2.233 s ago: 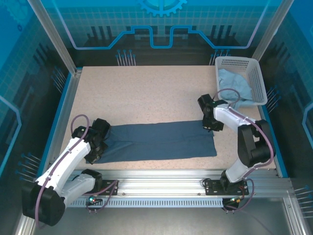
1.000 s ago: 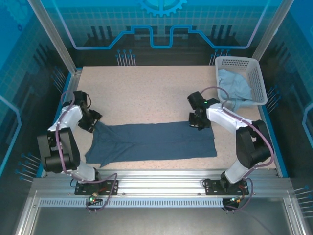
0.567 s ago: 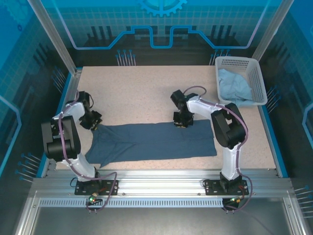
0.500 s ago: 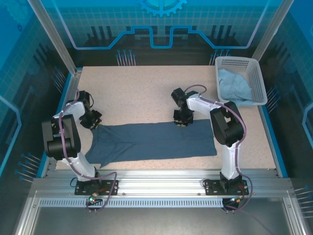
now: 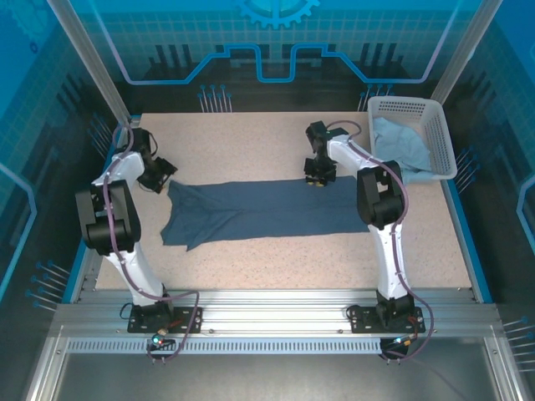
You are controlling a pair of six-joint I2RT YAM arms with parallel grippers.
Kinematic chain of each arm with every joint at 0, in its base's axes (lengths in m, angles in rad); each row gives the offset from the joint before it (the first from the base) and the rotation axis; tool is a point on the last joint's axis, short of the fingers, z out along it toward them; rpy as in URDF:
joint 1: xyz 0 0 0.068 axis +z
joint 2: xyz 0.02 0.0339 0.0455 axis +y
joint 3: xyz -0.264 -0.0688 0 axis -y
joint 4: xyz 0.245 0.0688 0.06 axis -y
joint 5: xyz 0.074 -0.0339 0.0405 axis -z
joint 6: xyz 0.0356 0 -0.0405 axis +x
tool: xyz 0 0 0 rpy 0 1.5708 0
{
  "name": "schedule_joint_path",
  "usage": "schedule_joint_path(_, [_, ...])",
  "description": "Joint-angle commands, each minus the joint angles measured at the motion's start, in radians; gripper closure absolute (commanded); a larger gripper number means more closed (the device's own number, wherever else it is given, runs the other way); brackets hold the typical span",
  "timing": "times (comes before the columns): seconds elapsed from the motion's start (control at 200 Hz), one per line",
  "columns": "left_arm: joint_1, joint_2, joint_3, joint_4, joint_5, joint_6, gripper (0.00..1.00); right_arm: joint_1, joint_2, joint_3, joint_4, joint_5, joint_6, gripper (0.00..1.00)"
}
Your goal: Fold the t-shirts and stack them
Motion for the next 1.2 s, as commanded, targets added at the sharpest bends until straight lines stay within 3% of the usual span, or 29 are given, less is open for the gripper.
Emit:
schedule_joint_path(0.0, [-0.009, -0.102, -0.064, 0.022, 0.053, 0.028, 0.55, 0.022, -0.039, 0.028, -0.049, 0.027, -0.068, 0.72])
schedule_joint_path(0.09, [-0.025, -0.155, -0.135, 0.033, 0.104, 0.049, 0.66, 0.034, -0.087, -0.008, -0.038, 0.034, -0.059, 0.7])
schedule_joint_path(0.19, [-0.037, -0.177, -0.193, -0.017, 0.088, 0.062, 0.75, 0.047, -0.131, -0.064, -0.017, 0.012, -0.049, 0.7])
schedule_joint_path(0.5, [-0.066, -0.157, -0.26, 0.0, 0.062, 0.128, 0.67, 0.114, -0.182, -0.193, 0.069, -0.135, -0.052, 0.68])
schedule_joint_path(0.97, [-0.082, -0.1, -0.279, 0.037, 0.008, 0.164, 0.67, 0.132, -0.19, -0.205, 0.09, -0.22, -0.011, 0.65])
schedule_joint_path(1.195, [-0.096, -0.083, -0.267, 0.046, 0.012, 0.171, 0.75, 0.136, -0.18, -0.21, 0.089, -0.219, -0.01, 0.65])
